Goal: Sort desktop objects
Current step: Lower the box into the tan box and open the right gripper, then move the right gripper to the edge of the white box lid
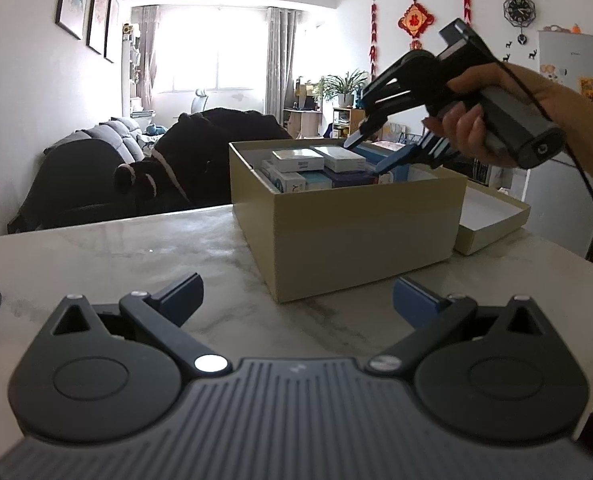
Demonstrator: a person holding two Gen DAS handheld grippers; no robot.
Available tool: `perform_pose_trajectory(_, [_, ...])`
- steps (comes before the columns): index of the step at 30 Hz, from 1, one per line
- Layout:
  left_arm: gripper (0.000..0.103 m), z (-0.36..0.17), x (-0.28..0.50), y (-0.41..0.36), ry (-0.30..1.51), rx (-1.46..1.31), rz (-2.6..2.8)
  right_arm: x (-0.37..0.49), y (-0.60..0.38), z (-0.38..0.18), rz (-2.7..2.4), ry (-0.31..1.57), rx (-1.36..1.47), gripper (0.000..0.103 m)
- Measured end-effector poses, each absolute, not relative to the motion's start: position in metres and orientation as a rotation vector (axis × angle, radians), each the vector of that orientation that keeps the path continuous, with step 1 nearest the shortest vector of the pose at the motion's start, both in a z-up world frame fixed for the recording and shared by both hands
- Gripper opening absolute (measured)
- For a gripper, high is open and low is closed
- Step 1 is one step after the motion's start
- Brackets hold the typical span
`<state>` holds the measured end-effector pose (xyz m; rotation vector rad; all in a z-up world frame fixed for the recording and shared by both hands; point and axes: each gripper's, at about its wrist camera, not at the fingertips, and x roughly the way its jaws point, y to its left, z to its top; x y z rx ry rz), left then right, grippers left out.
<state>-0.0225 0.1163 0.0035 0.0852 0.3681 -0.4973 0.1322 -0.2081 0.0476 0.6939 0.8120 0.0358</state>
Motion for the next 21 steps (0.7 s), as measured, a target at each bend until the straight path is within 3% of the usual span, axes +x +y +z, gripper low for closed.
perform_pose_trajectory(18, [0.103, 0.003, -0.007, 0.072, 0.458, 0.123, -0.475, 0.087, -0.277, 0.052, 0.046, 0.702, 0.701, 0.075])
perform_pose_trajectory(21, [0.103, 0.003, -0.004, 0.062, 0.481, 0.138, -0.472, 0.076, -0.286, 0.055, 0.020, 0.664, 0.694, 0.083])
